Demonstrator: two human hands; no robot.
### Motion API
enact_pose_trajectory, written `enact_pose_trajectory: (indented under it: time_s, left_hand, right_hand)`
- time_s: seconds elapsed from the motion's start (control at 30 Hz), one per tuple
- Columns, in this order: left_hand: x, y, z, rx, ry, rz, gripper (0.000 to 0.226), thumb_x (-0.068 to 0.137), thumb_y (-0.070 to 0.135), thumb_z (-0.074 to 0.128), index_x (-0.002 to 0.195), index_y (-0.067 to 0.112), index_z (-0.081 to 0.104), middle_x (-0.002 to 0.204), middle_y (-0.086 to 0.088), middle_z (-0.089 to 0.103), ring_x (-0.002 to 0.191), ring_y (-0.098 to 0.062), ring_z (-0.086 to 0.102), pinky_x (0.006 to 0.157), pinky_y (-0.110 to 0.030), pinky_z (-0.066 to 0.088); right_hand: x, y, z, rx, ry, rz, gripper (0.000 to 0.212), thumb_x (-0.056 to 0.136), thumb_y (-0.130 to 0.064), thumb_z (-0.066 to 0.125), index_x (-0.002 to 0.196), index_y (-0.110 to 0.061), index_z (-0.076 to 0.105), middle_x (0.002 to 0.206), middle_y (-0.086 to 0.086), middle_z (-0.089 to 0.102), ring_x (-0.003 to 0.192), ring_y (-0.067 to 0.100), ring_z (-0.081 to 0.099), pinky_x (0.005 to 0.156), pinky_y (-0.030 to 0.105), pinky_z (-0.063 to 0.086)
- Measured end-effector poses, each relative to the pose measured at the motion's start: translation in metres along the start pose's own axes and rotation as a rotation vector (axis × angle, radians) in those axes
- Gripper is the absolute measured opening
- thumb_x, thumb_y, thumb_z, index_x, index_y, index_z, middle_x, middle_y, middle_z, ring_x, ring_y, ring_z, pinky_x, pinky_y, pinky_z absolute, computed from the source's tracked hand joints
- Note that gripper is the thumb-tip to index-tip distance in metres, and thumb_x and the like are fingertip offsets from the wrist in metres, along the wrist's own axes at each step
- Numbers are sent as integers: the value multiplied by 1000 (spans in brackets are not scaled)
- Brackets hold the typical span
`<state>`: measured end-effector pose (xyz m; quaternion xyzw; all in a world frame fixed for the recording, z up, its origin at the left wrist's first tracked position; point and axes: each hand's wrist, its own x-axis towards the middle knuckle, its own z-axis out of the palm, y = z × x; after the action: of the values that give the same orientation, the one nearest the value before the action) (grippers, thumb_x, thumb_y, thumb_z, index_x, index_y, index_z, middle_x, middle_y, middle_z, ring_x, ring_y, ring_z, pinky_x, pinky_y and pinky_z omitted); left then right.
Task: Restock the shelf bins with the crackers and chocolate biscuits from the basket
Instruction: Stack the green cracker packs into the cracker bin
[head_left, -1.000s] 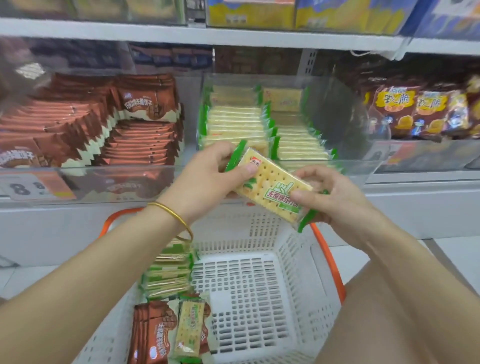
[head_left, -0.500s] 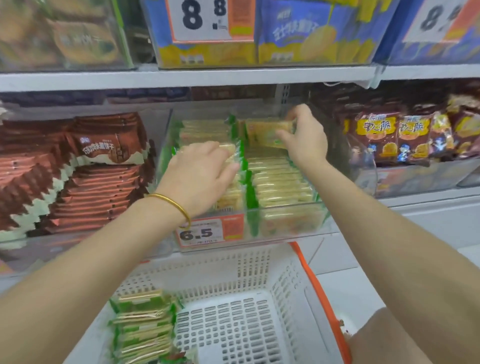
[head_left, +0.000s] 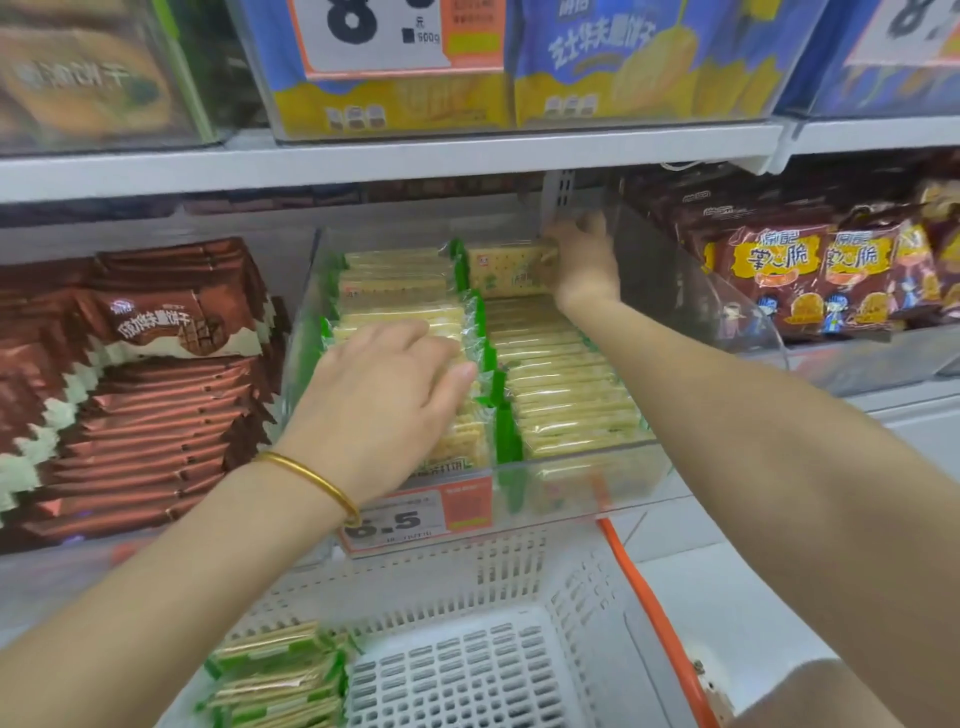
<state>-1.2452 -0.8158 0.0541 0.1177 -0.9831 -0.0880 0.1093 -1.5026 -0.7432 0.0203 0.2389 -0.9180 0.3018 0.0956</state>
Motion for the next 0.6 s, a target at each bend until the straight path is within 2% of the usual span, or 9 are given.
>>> enact_pose_trajectory:
  time_s: [0.07, 0.13, 0.2, 0.3, 0.37, 0.4, 0.47, 0.53, 0.6]
  left_hand:
    - [-1, 0, -2, -5, 21, 4, 68, 85, 57, 12, 131, 28, 53, 138, 5, 46, 131, -16, 34, 107, -38, 26]
    - [-5, 0, -6, 0, 76, 18, 70, 85, 58, 10, 126, 25, 57, 133, 4, 51, 127, -17, 39, 104, -38, 30]
    - [-12, 0, -10, 3, 147, 55, 63, 88, 53, 16, 121, 23, 61, 126, 4, 56, 121, -17, 45, 100, -38, 34]
    - [-34, -3, -13, -42, 273, 127, 41, 93, 40, 35, 114, 19, 64, 118, 5, 60, 113, -19, 52, 93, -38, 39]
    - [-60, -6, -13, -112, 375, 169, 32, 92, 30, 43, 112, 17, 64, 117, 5, 61, 110, -19, 54, 90, -40, 42]
    - [-78, -8, -10, -140, 423, 199, 29, 91, 24, 45, 111, 15, 65, 116, 5, 61, 107, -20, 56, 87, -42, 43]
    - [-118, -18, 0, -140, 471, 270, 25, 88, 14, 50, 104, 11, 69, 111, 1, 64, 99, -24, 59, 80, -45, 43]
    - [-155, -37, 15, -72, 393, 298, 23, 85, 10, 51, 97, 9, 70, 105, -1, 66, 91, -25, 59, 73, -42, 43]
    - [-184, -65, 34, 36, 137, 250, 23, 84, 15, 48, 93, 13, 69, 98, 0, 66, 86, -25, 58, 69, -38, 44]
  right_hand:
    - [-1, -3, 1, -27, 14, 26, 54, 86, -17, 67, 134, -12, 42, 142, 14, 29, 127, 35, 36, 100, 41, 42]
    - [-4, -4, -2, -30, 22, 58, 64, 84, -21, 71, 137, -11, 36, 143, 13, 29, 129, 34, 35, 99, 41, 41]
    - [-12, -5, -10, -50, 32, 70, 69, 82, -21, 73, 137, -8, 34, 143, 15, 29, 128, 35, 37, 96, 40, 41]
    - [-41, -16, -37, 3, 82, 4, 53, 84, -10, 67, 130, -4, 40, 136, 18, 36, 117, 35, 48, 94, 38, 42]
    - [-80, -29, -61, 143, 134, -94, 37, 87, -7, 60, 122, -9, 50, 122, 11, 48, 97, 22, 57, 89, 34, 45]
    - [-108, -36, -71, 213, 168, -164, 29, 87, -7, 57, 115, -13, 54, 113, 5, 53, 85, 15, 57, 84, 32, 47]
    - [-178, -49, -83, 317, 188, -358, 17, 88, -8, 55, 103, -16, 59, 97, -5, 57, 73, 6, 52, 72, 24, 46]
    - [-249, -59, -74, 347, 49, -530, 12, 88, -16, 54, 97, -19, 61, 89, -13, 56, 72, 2, 51, 64, 19, 43]
    - [-299, -68, -47, 273, -204, -608, 16, 88, -25, 48, 99, -24, 60, 86, -16, 57, 73, 3, 54, 60, 25, 46]
